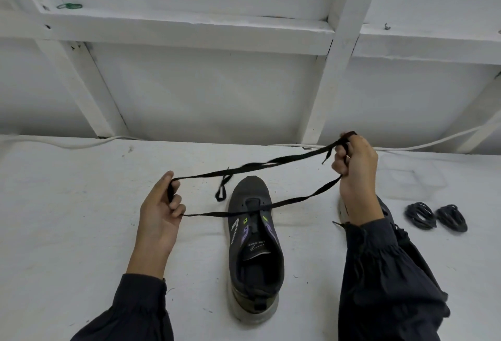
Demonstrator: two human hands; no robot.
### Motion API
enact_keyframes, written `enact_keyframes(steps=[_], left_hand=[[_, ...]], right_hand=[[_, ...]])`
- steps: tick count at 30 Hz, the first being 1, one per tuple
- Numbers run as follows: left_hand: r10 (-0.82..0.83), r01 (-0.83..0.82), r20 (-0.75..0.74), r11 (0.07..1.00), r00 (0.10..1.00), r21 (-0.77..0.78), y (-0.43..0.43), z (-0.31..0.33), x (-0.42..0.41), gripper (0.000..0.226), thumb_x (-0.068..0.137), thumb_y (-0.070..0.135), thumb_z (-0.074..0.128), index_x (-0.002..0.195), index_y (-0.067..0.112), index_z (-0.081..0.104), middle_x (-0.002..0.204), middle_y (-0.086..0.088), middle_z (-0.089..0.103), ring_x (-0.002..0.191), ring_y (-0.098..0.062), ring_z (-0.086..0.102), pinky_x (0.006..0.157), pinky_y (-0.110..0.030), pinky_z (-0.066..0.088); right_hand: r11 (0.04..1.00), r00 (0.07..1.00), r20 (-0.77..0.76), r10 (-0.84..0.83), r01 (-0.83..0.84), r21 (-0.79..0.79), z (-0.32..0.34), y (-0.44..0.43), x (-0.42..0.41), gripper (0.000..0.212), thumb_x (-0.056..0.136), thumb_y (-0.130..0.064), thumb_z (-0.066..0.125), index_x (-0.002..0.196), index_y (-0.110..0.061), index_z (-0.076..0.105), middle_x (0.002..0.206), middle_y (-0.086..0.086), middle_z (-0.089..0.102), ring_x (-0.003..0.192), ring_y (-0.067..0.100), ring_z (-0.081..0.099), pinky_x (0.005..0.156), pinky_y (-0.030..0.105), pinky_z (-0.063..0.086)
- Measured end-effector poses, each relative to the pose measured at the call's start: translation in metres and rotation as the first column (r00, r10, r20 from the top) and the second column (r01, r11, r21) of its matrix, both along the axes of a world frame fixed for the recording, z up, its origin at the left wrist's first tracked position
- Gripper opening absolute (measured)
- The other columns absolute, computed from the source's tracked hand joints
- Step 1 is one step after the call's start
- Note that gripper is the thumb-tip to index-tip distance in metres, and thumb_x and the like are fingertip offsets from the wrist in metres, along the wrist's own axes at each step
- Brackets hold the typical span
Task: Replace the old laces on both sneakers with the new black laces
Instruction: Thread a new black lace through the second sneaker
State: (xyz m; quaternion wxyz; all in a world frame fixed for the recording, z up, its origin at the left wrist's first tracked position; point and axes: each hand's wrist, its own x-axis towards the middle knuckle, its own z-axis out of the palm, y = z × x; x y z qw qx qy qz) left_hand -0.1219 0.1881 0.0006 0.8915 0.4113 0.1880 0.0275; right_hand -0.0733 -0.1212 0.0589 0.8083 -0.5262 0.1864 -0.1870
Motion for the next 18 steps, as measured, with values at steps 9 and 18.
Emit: enact_keyframes(steps=[9,18], left_hand=[[-0.258,0.444,-0.372,0.338,0.892,0.83,0.005,-0.037,0.007,0.03,0.078,0.017,0.079,0.105,0.021,0.067,0.079,0.006,0.069,0.074,-0.014,0.063,0.075,-0.029,0.049],[-0.454,0.14,-0.175,-0.11,0.873,0.984,-0.032,-0.071,0.045,0.029,0.096,0.021,0.056,0.123,0.029,0.062,0.139,0.008,0.05,0.128,-0.015,0.043,0.095,-0.029,0.037]], right_hand=[[0.962,0.974,-0.131,0.186,-0.208,-0.177,-0.018,0.0,0.002,0.022,0.095,-0.012,0.055,0.074,-0.014,0.05,0.064,0.004,0.047,0.037,0.011,0.023,0.04,0.021,0.02],[0.917,0.945,-0.157,0.287,-0.318,-0.24,-0.014,0.011,0.001,0.016,0.096,-0.009,0.052,0.081,-0.008,0.058,0.065,0.005,0.055,0.039,0.01,0.024,0.042,0.022,0.016]])
